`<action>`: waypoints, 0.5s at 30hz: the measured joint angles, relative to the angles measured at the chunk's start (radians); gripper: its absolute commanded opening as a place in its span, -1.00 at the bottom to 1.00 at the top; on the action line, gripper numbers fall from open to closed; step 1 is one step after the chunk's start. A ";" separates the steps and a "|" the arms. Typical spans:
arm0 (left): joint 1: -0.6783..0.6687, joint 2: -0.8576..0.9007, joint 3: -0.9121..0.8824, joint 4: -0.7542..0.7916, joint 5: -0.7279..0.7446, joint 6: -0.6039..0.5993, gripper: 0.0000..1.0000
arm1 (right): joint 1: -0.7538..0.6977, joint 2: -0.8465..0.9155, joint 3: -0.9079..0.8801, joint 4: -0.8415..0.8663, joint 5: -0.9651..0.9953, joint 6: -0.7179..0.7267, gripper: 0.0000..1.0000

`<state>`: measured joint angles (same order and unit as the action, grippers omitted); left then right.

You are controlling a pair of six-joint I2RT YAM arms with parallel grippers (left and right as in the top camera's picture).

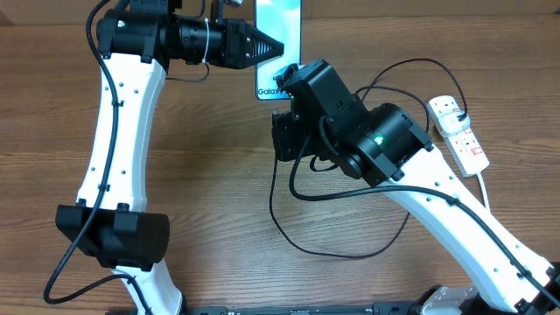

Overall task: Plug charger to phone and switch on socket
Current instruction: 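Push the USB-C connector up into the phone's bottom port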

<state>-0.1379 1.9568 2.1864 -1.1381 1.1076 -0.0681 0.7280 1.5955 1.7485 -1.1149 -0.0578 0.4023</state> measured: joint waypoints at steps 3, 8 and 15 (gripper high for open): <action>0.000 0.000 0.000 -0.011 0.000 0.010 -0.91 | 0.000 0.000 0.000 0.002 0.014 -0.003 -0.92; 0.000 0.000 0.000 -0.018 0.000 0.020 -0.91 | -0.001 0.000 0.000 0.012 0.032 -0.004 -0.93; 0.000 0.000 0.000 -0.018 0.032 0.020 -0.92 | -0.001 0.000 0.000 0.032 0.039 -0.004 -0.93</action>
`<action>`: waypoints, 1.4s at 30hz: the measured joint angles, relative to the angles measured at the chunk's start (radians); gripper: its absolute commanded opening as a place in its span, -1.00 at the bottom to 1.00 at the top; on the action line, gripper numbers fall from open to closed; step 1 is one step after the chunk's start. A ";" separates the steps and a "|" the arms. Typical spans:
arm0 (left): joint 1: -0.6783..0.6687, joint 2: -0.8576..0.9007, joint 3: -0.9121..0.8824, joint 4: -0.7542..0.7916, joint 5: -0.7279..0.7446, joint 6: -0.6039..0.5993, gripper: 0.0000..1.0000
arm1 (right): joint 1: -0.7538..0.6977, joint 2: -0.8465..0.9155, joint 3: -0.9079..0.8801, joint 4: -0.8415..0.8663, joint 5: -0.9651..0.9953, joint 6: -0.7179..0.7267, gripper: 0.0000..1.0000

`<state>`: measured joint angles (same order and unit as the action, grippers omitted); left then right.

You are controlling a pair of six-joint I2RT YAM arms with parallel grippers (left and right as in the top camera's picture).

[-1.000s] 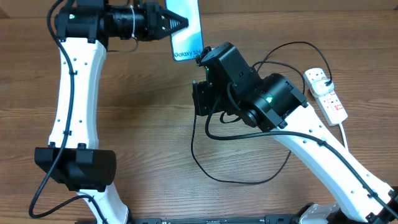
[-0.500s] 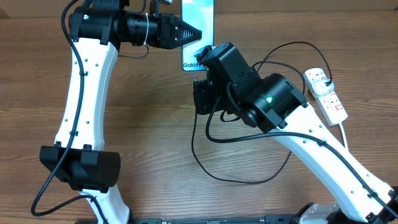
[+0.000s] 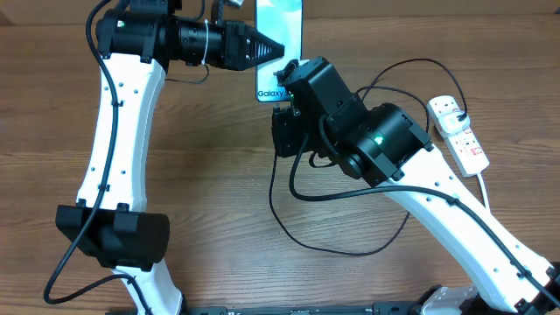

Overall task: Plug charger to phone and switch on socket
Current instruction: 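Push the USB-C connector up into the phone's bottom port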

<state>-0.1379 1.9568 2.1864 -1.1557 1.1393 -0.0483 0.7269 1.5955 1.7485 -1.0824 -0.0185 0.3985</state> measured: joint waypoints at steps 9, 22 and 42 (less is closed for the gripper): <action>0.000 0.000 0.000 0.000 0.013 0.000 -0.92 | 0.000 0.000 0.000 0.008 0.008 0.000 -0.93; 0.010 0.000 0.000 0.025 0.012 0.000 -0.91 | 0.000 0.000 0.000 -0.018 0.011 0.000 -0.93; 0.010 0.000 0.000 0.026 0.051 0.000 -0.92 | 0.000 -0.002 0.053 -0.062 0.016 0.014 -0.93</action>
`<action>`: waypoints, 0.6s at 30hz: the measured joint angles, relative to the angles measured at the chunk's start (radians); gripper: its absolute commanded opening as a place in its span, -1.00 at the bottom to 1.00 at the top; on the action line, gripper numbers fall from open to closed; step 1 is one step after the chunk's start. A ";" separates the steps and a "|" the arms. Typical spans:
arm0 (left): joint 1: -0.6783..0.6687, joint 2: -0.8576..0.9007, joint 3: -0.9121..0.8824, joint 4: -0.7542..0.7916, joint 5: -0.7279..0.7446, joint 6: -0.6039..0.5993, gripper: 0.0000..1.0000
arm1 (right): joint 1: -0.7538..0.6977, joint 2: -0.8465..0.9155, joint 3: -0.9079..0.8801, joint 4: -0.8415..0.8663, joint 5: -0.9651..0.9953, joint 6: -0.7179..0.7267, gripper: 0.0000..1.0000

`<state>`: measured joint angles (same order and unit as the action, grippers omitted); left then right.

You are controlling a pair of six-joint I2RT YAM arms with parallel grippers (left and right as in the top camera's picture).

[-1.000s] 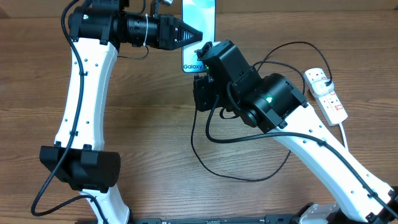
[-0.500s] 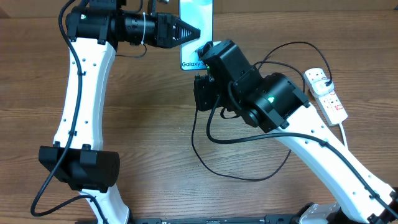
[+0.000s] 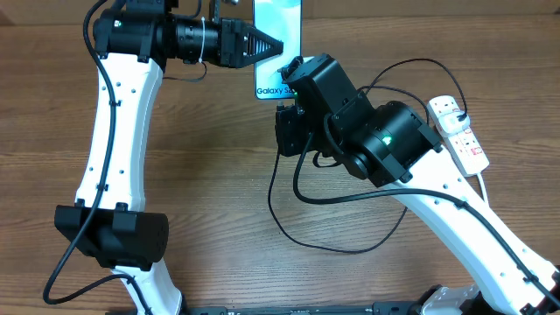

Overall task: Plug charger to phone and switch on socket
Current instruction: 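Push the USB-C connector up into the phone's bottom port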

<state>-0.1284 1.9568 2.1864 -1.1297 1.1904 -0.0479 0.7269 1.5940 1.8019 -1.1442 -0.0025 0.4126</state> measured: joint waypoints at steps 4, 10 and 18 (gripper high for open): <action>0.000 0.000 0.000 0.004 0.024 0.000 -0.91 | 0.000 0.000 0.000 0.001 0.000 0.003 -0.93; 0.000 0.000 0.000 0.004 0.033 0.000 -0.91 | 0.000 0.000 0.000 0.007 0.000 0.006 -0.93; 0.000 0.000 0.000 0.004 0.028 0.000 -0.92 | 0.000 0.000 0.000 0.016 0.000 0.006 -0.93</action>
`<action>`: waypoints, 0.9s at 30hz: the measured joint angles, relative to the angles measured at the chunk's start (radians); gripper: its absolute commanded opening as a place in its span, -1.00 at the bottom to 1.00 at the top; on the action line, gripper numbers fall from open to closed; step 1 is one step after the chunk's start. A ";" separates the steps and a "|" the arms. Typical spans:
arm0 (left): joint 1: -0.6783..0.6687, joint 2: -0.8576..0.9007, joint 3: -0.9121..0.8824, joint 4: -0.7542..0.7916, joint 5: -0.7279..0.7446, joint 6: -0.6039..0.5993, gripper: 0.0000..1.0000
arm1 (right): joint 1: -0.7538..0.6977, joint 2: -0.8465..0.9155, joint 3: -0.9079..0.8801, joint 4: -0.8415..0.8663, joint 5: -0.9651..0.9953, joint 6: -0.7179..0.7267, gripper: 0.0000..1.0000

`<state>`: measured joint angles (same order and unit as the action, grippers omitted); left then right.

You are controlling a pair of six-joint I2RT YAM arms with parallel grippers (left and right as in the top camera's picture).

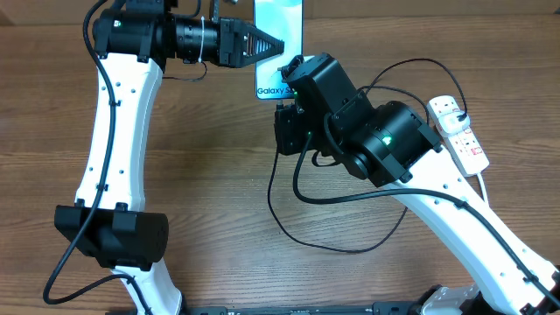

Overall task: Plug charger to phone and switch on socket
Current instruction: 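Push the USB-C connector up into the phone's bottom port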

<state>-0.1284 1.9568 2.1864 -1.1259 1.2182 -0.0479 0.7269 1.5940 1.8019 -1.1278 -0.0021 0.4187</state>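
The phone [278, 26] lies flat at the far middle of the table, its "Galaxy" end towards me. My left gripper [278, 45] reaches in from the left, its fingers drawn to a point, shut, over the phone's left side. My right gripper [287, 77] sits at the phone's near end, and the wrist hides its fingers. The black charger cable [302, 236] loops on the table and rises under that wrist. The plug is hidden. A white socket strip [462, 133] lies at the right with the cable's adapter in it.
The left arm's base [112, 236] stands at the near left. The right arm [464, 219] slants across the near right. The socket strip's white lead [483, 188] runs towards the near edge.
At first my right wrist was at the phone's near end, a little lower and further left, and my left gripper lay on the phone. By 0.6 s ago the right wrist had edged up towards the phone and the cable loop had shifted with it. Both arms have held still since.
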 measured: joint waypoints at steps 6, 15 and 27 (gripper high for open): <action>0.000 0.000 0.000 0.001 0.000 0.000 -0.91 | 0.000 0.000 0.000 0.006 -0.001 0.000 -0.93; 0.000 0.000 0.000 0.001 0.009 0.000 -0.91 | 0.000 0.000 0.000 0.005 -0.001 0.000 -0.93; 0.000 0.000 0.000 0.000 0.028 0.003 -0.91 | 0.000 0.000 0.000 0.010 -0.009 0.000 -0.93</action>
<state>-0.1284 1.9568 2.1864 -1.1255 1.2461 -0.0448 0.7269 1.5940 1.8019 -1.1175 -0.0109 0.4187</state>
